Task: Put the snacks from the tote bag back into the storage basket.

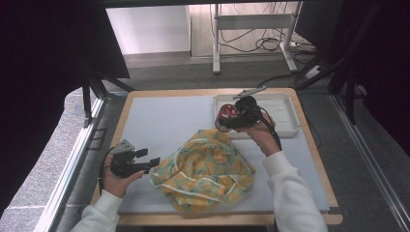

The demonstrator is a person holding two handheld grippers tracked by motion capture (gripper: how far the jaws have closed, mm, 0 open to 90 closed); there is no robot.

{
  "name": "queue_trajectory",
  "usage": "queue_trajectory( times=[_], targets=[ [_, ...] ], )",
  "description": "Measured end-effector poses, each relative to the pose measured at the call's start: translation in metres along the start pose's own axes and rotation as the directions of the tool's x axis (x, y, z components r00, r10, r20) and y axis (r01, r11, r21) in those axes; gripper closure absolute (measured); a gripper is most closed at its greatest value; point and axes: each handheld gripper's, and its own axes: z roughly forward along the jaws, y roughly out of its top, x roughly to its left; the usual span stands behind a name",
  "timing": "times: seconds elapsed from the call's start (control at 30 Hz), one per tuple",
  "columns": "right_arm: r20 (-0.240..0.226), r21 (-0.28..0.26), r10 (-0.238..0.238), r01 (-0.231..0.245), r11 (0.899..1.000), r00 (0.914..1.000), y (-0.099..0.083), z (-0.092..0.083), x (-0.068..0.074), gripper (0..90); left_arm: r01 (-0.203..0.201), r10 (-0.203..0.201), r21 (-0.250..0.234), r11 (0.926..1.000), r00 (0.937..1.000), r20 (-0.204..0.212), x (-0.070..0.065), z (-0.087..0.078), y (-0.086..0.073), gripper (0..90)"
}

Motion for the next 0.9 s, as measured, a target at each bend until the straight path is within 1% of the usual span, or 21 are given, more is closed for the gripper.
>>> queue_trajectory(
  times=[0.27,0.47,0.6,0.9],
  targets=[
    [0.017,0.015,0.029,-0.029,0.999,0.9994,0.002,0.016,-0.012,25.4,-0.003,0.003,0.001,1.0,1.0,0.0,0.001,-0.001,0.0,30.9],
    [0.052,0.03,0.05,-0.051,0.998,0.9974,0.001,0.028,-0.022,25.3,-0.001,0.001,-0.002,1.0,1.0,-0.001,0.002,-0.001,0.0,30.9],
    [0.067,0.043,0.063,-0.066,0.997,0.9958,-0.001,0.036,-0.027,25.3,0.004,-0.004,-0.004,1.0,1.0,-0.003,0.003,-0.001,0.0,30.9],
    [0.093,0.07,0.072,-0.079,0.994,0.9931,-0.004,0.054,-0.037,25.3,0.004,-0.004,-0.006,1.0,1.0,-0.004,0.004,-0.002,0.0,30.9]
  ],
)
